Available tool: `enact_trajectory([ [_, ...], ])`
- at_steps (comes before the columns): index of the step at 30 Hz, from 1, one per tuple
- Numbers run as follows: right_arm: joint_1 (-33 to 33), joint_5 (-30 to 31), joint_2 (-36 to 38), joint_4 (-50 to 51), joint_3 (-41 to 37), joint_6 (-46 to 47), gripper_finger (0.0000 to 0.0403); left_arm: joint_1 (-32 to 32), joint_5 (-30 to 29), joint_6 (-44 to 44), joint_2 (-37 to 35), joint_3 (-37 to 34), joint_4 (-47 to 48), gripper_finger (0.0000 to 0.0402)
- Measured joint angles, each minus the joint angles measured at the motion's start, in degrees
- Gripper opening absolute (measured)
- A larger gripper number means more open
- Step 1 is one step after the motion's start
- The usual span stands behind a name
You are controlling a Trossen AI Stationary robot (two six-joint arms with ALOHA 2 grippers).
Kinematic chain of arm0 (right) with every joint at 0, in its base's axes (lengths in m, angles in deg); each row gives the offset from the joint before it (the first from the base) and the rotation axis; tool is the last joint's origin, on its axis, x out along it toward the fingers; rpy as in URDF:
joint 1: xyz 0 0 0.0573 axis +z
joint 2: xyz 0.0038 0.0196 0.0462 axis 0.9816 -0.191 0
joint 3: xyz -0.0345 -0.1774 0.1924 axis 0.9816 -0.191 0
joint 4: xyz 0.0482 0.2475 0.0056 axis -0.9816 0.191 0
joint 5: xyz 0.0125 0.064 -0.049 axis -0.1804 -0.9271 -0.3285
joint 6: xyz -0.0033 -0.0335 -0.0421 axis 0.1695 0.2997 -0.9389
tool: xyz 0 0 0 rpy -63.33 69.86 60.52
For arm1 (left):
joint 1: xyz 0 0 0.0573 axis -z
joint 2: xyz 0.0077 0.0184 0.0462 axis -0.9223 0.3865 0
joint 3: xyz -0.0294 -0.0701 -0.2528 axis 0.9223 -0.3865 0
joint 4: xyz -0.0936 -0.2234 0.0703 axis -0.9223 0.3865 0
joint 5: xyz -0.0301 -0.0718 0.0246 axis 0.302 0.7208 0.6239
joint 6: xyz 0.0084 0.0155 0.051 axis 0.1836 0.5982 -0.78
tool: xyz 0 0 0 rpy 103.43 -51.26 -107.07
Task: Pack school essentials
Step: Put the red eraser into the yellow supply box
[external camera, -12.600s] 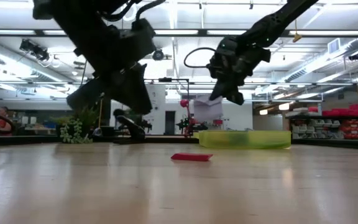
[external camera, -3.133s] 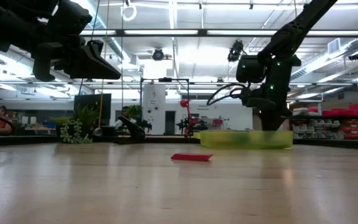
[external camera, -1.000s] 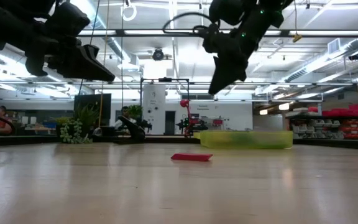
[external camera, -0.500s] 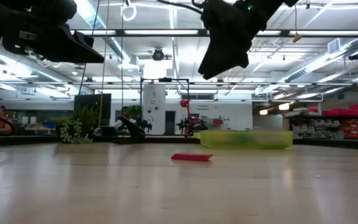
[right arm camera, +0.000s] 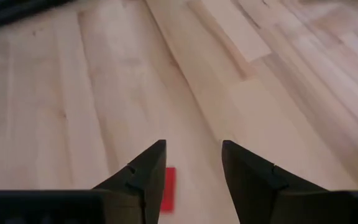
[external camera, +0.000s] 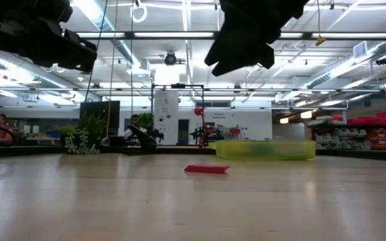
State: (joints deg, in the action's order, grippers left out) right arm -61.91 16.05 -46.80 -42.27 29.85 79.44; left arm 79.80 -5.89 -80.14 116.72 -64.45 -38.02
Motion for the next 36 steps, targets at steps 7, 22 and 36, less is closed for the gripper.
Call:
enact_trajectory([
  [7,2.44,2.07,-2.52,-2.33,0.06,1.02,0.0164,1.99,-1.1,2.85,-1.9,-1.5,0.05,0.0032],
  [22,2.8,1.59,-7.89,-9.62,0.06,1.0,0.0172,2.16,-4.24,2.85,-16.2,-1.63,10.74,0.0034],
  [36,2.54,1.38,-9.43,-12.88,0.12,-0.76,0.0194,2.17,-6.08,3.29,-26.59,-1.63,19.01,0.0034],
])
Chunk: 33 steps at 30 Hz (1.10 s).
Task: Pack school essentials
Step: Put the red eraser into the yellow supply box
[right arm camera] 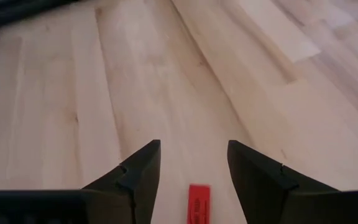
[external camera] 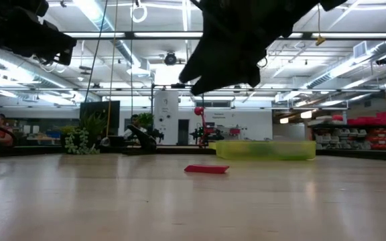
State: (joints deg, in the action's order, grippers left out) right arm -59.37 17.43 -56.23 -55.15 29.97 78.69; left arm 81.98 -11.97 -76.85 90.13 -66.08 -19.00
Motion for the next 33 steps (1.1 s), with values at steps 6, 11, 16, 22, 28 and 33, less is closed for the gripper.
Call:
enact_trajectory([
  [6,0.02,-1.18,-4.22,-1.48,0.02,-0.21,0.0194,-0.01,-0.02,1.09,-2.84,0.0,2.83,0.0034],
  [11,0.92,-1.54,-8.71,-1.73,0.0,-2.99,0.0194,-0.01,-0.18,1.62,-3.59,0.0,3.87,0.0034],
  [16,1.98,0.1,-11.94,-1.54,-0.03,-5.63,0.0194,-0.01,-0.45,2.57,-3.47,0.0,3.95,0.0034],
  [22,3.48,6.32,-11.85,-1.22,-0.05,-7.52,0.0194,-0.01,-0.57,2.97,-3.47,0.0,3.93,0.0034],
  [28,3.6,5.49,-11.85,-1.11,-0.05,-7.34,0.0186,-0.01,-0.92,3.01,-3.47,0.0,3.95,0.0034],
  [33,4.67,4.95,-12.45,0.58,-0.05,-8.76,0.0171,-0.01,-0.96,3.27,-3.45,0.0,4.07,0.0034],
])
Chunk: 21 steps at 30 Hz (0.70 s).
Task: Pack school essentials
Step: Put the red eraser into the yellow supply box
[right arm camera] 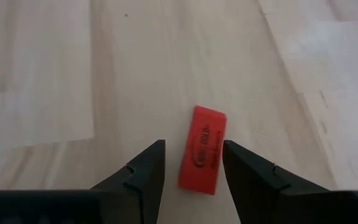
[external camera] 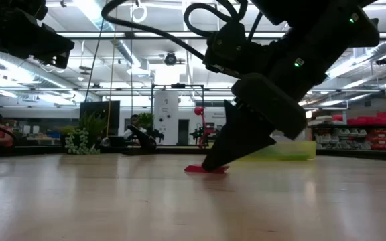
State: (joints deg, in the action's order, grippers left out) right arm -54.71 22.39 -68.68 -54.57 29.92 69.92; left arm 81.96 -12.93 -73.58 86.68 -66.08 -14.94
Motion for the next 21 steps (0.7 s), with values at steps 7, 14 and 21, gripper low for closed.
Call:
enact_trajectory([
  [7,-0.12,-1.43,-0.44,1.27,0.14,3.67,0.0145,0.0,0.0,0.85,0.02,0.0,0.79,0.0034],
  [14,-0.19,-1.07,-0.31,2.55,0.03,5.32,0.0104,0.0,-0.01,0.85,0.02,0.0,0.82,0.0034],
  [21,-0.51,-1.05,-0.27,3.11,0.03,5.81,0.0067,0.0,-0.02,0.84,0.02,0.0,0.82,0.0034],
])
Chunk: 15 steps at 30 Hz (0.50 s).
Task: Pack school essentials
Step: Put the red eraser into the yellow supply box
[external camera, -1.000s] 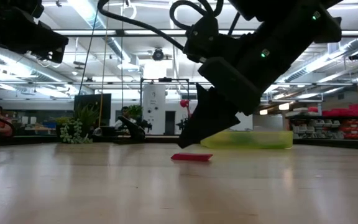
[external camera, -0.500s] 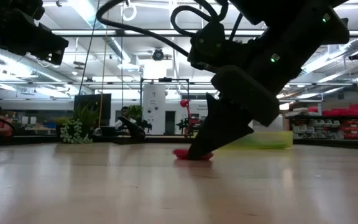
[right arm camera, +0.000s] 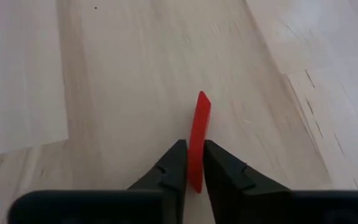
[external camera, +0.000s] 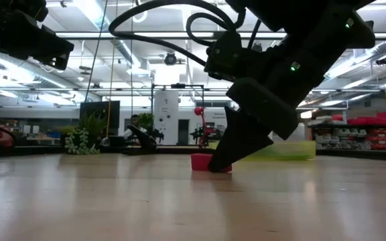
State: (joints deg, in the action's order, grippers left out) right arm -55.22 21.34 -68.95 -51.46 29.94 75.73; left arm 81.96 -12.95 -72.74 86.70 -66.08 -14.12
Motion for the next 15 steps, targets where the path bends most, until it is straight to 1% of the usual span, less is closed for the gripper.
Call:
enact_trajectory([
  [3,-0.04,0.08,0.0,0.13,0.0,0.0,0.0046,0.0,0.0,0.0,0.0,0.0,0.0,0.0034],
  [6,-0.01,0.59,0.01,0.15,0.0,-0.02,0.0034,0.0,0.02,0.0,0.0,0.0,0.0,0.0034],
  [11,-0.37,0.29,1.49,2.05,-0.15,-0.19,0.0036,0.0,0.0,-0.02,0.0,0.0,0.02,0.0034],
  [15,-0.77,1.02,4.74,4.35,-0.13,-1.15,0.0036,0.02,0.03,-0.07,0.0,0.0,0.21,0.0034],
])
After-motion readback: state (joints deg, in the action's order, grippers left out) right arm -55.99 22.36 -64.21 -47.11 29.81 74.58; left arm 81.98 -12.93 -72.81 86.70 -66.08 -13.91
